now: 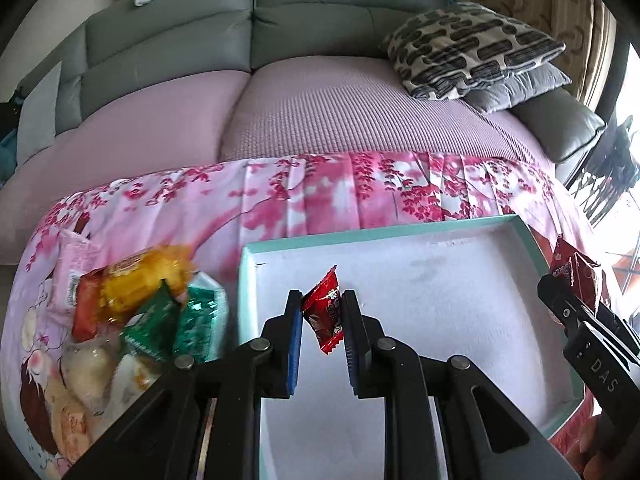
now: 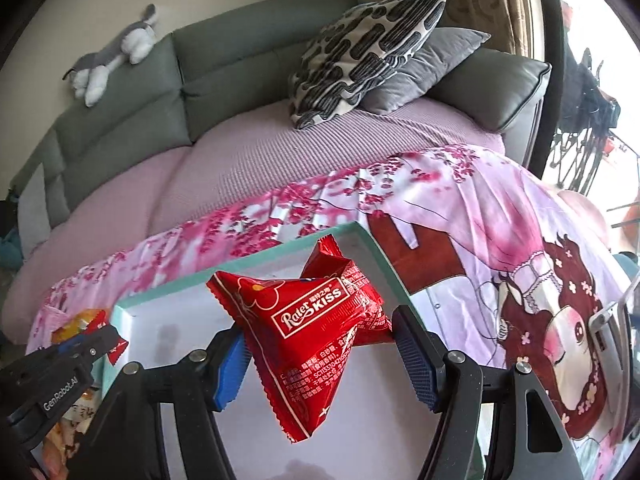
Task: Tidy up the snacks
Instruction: 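Carry both snacks over the teal-rimmed tray and open both tools to drop them inside, then move both open tools back from the tray toward the snack pile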
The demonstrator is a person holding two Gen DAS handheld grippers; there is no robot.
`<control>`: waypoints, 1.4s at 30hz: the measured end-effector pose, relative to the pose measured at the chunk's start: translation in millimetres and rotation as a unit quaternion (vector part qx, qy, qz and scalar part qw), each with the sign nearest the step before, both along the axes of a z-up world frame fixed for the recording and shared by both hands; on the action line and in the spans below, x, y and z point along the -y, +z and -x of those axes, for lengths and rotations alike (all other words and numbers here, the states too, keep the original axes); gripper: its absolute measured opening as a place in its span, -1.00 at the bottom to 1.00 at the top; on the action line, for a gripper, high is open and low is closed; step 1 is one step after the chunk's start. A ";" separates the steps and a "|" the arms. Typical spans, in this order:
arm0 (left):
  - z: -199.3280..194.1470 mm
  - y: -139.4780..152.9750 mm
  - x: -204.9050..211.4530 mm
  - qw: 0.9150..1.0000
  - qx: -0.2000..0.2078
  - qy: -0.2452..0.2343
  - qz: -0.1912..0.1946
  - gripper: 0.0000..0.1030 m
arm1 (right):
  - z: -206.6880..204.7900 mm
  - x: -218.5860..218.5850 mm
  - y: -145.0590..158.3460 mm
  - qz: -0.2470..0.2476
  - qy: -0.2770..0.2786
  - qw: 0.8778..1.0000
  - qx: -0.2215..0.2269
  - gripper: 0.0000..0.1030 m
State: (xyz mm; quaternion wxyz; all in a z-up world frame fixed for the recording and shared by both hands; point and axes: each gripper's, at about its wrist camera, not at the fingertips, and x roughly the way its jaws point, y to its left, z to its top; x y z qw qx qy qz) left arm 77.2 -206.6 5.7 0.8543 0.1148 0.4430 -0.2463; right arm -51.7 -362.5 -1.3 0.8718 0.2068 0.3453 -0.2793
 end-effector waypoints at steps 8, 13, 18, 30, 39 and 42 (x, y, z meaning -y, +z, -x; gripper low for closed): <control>0.5 -3.6 9.5 1.000 -0.006 0.000 -0.011 0.36 | -1.9 0.3 0.2 0.010 -0.002 1.000 -0.012 0.46; -2.1 4.1 -1.2 1.000 -0.013 0.021 -0.004 0.39 | -6.0 -4.7 2.6 0.026 0.010 0.999 -0.028 0.61; -4.7 8.9 -9.2 0.999 -0.013 0.040 -0.010 0.51 | -9.6 -10.3 3.1 0.038 0.021 0.998 -0.043 0.91; -14.9 4.7 -27.5 0.996 0.010 0.090 -0.026 1.00 | -8.3 -6.1 -0.7 0.013 0.014 0.999 -0.042 1.00; -14.0 3.6 -28.9 0.995 0.010 0.093 -0.027 1.00 | -6.1 -4.5 -0.3 0.011 0.008 0.999 -0.039 1.00; -13.1 4.7 -27.9 0.995 0.012 0.091 -0.030 1.00 | -2.6 -2.2 2.6 -0.002 0.006 1.000 -0.022 1.00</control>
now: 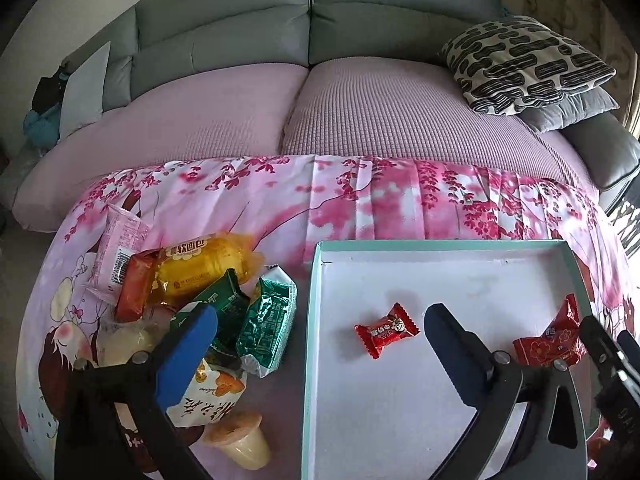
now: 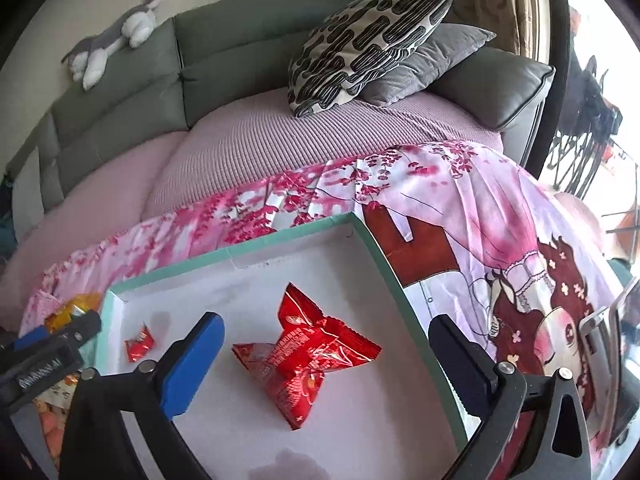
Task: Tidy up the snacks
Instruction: 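Move both open tools back from the tray toward the snack pile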
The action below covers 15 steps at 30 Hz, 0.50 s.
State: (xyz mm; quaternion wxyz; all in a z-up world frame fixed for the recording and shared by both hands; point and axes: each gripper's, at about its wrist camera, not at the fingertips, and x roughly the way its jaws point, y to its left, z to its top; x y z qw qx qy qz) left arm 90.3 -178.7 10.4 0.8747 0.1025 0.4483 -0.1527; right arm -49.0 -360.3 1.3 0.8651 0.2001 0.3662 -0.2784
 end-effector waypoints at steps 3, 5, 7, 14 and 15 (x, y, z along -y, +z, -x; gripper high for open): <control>1.8 2.0 -2.1 1.000 0.006 0.001 0.001 1.00 | 3.6 0.2 5.5 -0.009 -0.002 1.000 0.021 1.00; 1.9 2.4 -4.9 1.000 0.003 0.000 0.005 1.00 | 3.0 -1.1 7.7 -0.009 0.000 1.000 0.019 1.00; 2.4 3.4 -8.6 1.000 -0.002 -0.002 0.011 1.00 | 1.7 -2.3 7.9 -0.014 0.004 1.000 0.008 1.00; 8.1 14.1 -29.7 1.000 0.006 0.000 -0.012 1.00 | 1.4 -12.5 15.2 -0.013 0.013 1.000 -0.022 1.00; 8.5 15.5 -34.1 1.000 0.007 0.002 -0.014 1.00 | 1.8 -13.8 16.6 -0.012 0.015 1.000 -0.022 1.00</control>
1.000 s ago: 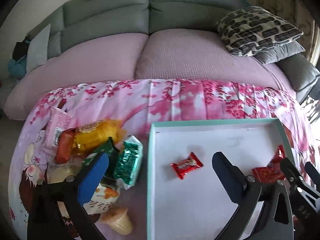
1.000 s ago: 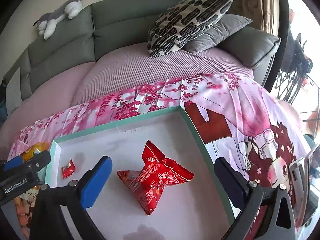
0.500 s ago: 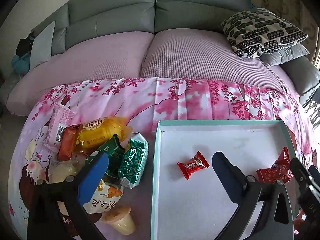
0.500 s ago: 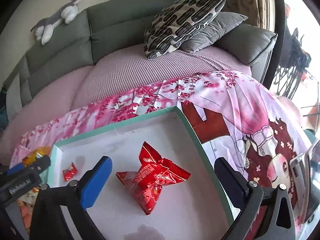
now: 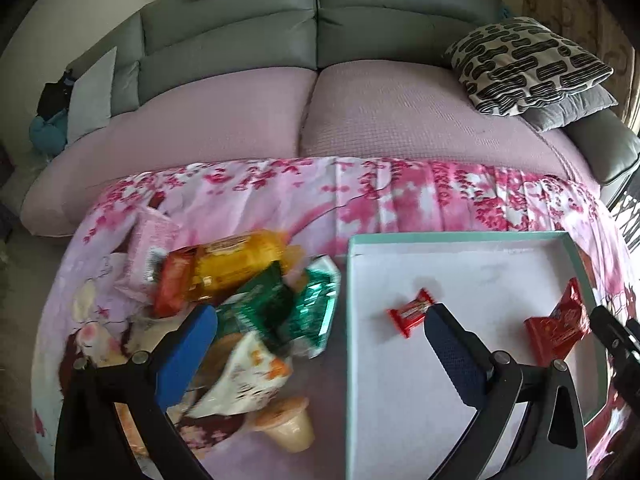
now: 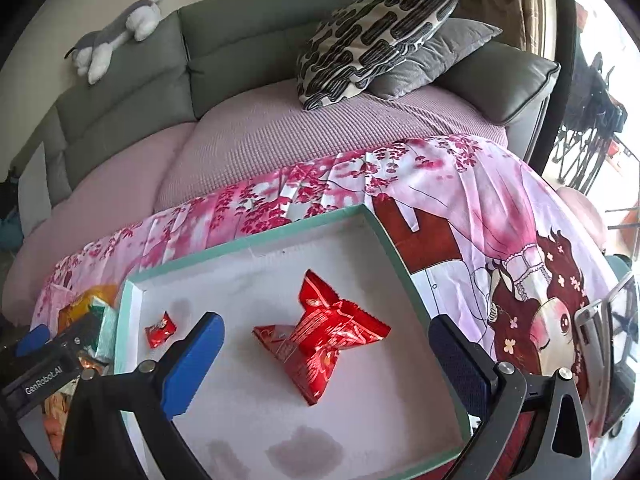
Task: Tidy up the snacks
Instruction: 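Move both open tools back from the tray toward the snack pile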
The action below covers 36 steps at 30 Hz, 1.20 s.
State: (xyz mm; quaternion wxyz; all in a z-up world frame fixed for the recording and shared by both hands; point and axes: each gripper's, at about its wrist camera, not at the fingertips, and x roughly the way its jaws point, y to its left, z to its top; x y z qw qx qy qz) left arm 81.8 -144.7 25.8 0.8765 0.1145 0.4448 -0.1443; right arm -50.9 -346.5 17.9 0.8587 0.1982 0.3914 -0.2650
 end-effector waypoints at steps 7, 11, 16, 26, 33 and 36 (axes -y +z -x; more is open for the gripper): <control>1.6 11.1 -40.3 1.000 0.002 0.023 -0.014 1.00 | -2.1 -19.5 11.6 -0.001 0.019 1.000 0.009 1.00; 3.4 17.1 -61.7 0.999 0.004 0.034 -0.009 1.00 | -12.3 -35.4 8.1 -0.008 0.042 0.999 0.000 1.00; 5.1 22.2 -90.4 0.998 0.007 0.057 -0.010 1.00 | -24.8 -67.8 12.6 -0.003 0.083 0.996 0.007 1.00; 5.6 36.0 -162.6 0.990 0.019 0.138 0.013 1.00 | -52.0 -141.7 17.9 -0.018 0.181 0.983 0.026 1.00; 5.6 34.2 -209.3 0.982 0.009 0.186 0.041 1.00 | -65.0 -183.2 9.9 -0.039 0.231 0.972 0.016 1.00; 6.6 26.3 -222.3 0.979 -0.008 0.197 0.052 1.00 | -69.5 -199.4 4.0 -0.042 0.252 0.967 0.007 1.00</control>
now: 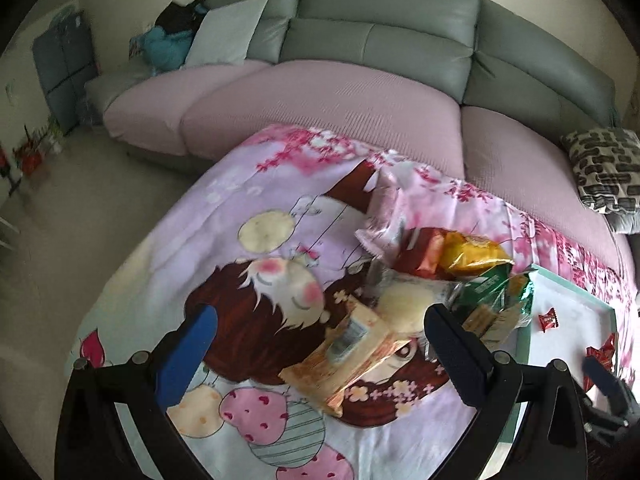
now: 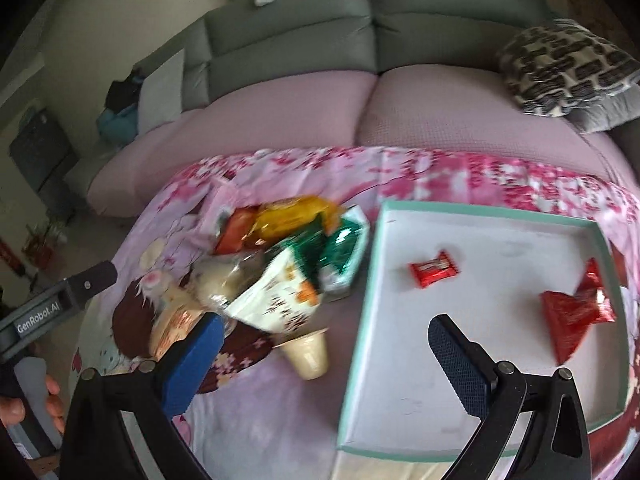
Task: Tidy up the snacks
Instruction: 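Move both open tools back from the tray toward the snack pile, then grasp the barcode pastry bag with the left tool while the right grasps the jelly cup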
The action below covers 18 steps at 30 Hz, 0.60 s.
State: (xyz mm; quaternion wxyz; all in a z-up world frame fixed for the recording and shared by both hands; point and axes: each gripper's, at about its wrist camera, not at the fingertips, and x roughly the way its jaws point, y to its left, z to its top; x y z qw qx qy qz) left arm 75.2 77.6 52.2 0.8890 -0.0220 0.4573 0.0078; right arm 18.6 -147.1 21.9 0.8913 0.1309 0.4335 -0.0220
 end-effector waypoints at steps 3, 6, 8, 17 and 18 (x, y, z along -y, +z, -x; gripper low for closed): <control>-1.4 -9.3 -6.7 1.000 -0.017 0.004 0.013 1.00 | -4.3 -14.0 -10.4 -0.002 0.017 1.000 -0.016 1.00; -3.0 -16.8 -8.7 0.999 -0.032 0.004 0.022 1.00 | -8.3 -24.4 -22.3 -0.004 0.028 0.999 -0.032 1.00; -4.3 -22.0 -7.1 0.999 -0.039 -0.003 0.025 1.00 | -10.1 -30.1 -29.5 -0.001 0.034 0.999 -0.042 1.00; -12.5 -58.9 18.0 0.994 -0.094 -0.053 -0.001 1.00 | -16.6 -39.2 -50.6 -0.002 0.047 0.997 -0.062 0.69; -13.2 -63.4 21.0 0.993 -0.100 -0.058 -0.004 1.00 | -17.9 -39.2 -50.6 -0.003 0.048 0.997 -0.063 0.61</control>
